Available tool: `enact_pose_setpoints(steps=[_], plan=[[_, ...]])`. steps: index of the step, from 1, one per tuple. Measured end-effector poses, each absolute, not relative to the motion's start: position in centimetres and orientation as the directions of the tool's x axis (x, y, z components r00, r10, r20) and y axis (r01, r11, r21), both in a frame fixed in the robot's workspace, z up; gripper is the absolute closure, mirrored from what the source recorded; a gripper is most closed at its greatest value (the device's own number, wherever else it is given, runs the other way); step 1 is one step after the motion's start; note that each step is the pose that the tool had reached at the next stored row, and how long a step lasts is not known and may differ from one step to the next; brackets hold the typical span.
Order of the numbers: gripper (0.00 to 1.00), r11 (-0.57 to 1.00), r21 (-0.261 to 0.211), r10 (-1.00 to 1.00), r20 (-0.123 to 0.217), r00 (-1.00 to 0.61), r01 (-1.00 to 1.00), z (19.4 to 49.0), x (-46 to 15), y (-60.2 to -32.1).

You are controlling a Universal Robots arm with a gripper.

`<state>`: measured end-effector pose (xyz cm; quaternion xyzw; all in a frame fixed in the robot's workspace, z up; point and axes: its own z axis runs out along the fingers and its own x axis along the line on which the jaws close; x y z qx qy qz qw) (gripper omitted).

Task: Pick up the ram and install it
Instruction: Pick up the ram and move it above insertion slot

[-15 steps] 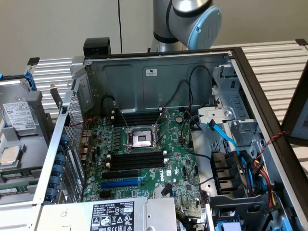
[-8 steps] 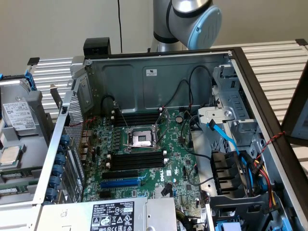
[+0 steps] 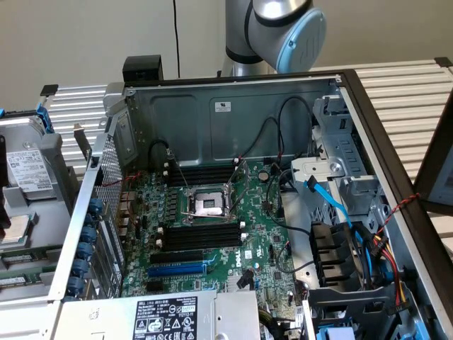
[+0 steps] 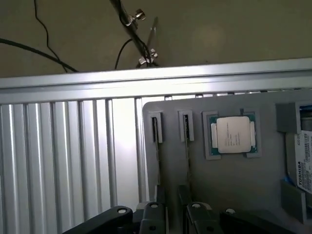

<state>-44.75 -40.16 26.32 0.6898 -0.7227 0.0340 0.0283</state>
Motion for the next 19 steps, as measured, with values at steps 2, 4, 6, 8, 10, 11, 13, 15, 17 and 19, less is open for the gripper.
enact_pose_setpoints(steps=[2, 4, 6, 8, 10, 11, 13, 15, 17, 19], plan=[[0.76, 0.02, -0.01, -0.996, 0.092, -0.021, -1.0, 26.1, -44.7, -40.2], [0.76, -0.004, -0.01, -0.995, 0.096, 0.003, -1.0, 25.8, -44.6, -40.2], [0.76, -0.028, -0.01, -0.995, 0.099, 0.027, -1.0, 25.6, -44.6, -40.2], [0.76, -0.048, -0.011, -0.994, 0.101, 0.047, -0.999, 25.4, -44.5, -40.2], [0.76, -0.066, -0.011, -0.993, 0.102, 0.064, -0.998, 25.1, -44.5, -40.1], [0.76, -0.075, -0.011, -0.992, 0.103, 0.074, -0.997, 25.0, -44.5, -40.1], [0.76, -0.091, -0.012, -0.991, 0.104, 0.089, -0.996, 24.8, -44.4, -40.2], [0.76, -0.102, -0.012, -0.989, 0.105, 0.1, -0.995, 24.6, -44.3, -40.2], [0.76, -0.111, -0.013, -0.988, 0.106, 0.109, -0.994, 24.4, -44.3, -40.2], [0.76, -0.118, -0.014, -0.987, 0.107, 0.116, -0.993, 24.2, -44.2, -40.2]])
